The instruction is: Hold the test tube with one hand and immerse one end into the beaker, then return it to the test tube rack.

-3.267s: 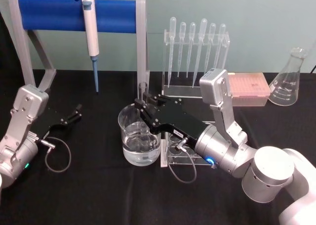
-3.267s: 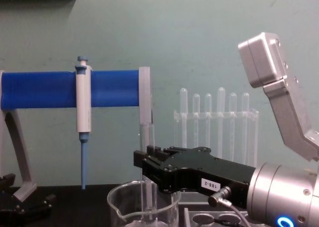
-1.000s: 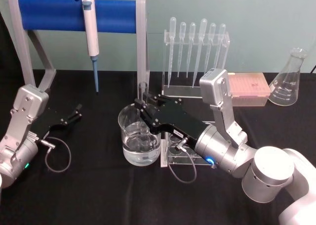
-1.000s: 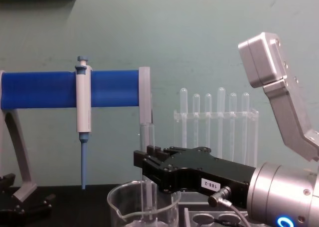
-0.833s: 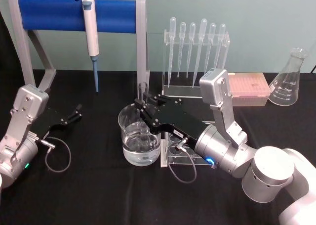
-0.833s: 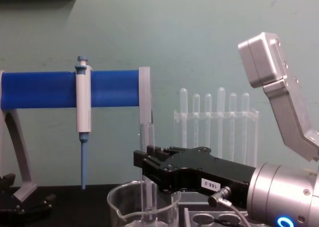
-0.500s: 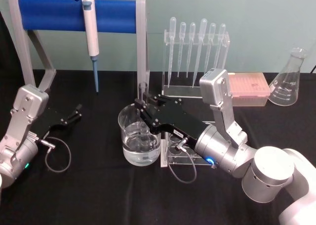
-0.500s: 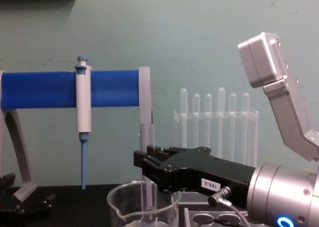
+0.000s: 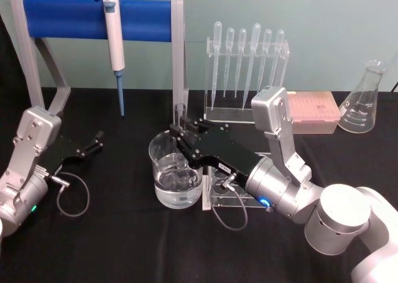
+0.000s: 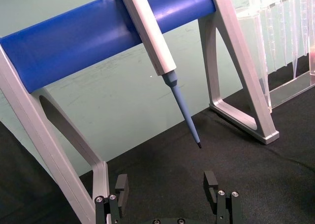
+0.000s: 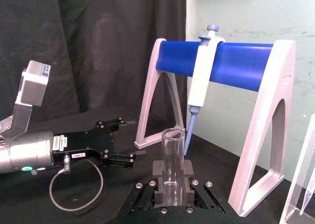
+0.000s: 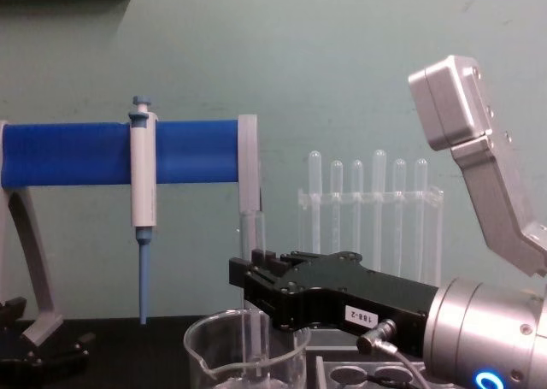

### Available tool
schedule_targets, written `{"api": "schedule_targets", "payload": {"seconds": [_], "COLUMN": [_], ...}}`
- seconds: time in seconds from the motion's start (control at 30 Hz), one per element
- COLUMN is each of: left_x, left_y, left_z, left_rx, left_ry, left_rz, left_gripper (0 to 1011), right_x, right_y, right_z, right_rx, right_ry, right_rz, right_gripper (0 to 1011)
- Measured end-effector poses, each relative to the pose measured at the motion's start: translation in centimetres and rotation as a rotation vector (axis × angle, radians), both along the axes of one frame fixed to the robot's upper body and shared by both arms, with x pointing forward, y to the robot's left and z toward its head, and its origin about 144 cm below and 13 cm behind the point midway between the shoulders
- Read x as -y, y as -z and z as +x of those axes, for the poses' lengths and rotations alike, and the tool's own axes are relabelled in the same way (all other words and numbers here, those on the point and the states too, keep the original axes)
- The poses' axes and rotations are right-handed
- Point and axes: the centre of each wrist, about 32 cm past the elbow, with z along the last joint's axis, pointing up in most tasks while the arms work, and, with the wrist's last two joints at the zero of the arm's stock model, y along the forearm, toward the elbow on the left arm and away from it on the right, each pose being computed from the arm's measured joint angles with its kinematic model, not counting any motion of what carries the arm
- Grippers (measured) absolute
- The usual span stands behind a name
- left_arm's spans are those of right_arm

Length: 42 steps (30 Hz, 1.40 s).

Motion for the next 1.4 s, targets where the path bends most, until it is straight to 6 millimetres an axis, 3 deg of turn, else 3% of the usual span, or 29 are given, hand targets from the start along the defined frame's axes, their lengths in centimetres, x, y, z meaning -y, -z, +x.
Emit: {"api": "schedule_targets", "payload": {"seconds": [1.4], "left_x": [0.0], "left_y": [0.0], "left_z": [0.0], "left_rx": [0.0], "left_ry": [0.0], "left_rz": [0.0], "left_gripper": [1000], "right_x": [0.0], "right_y": [0.0], "right_z": [0.0], "right_rx": [0.0], "right_ry": [0.0], "right_rz": [0.0], "right_gripper": [225]}}
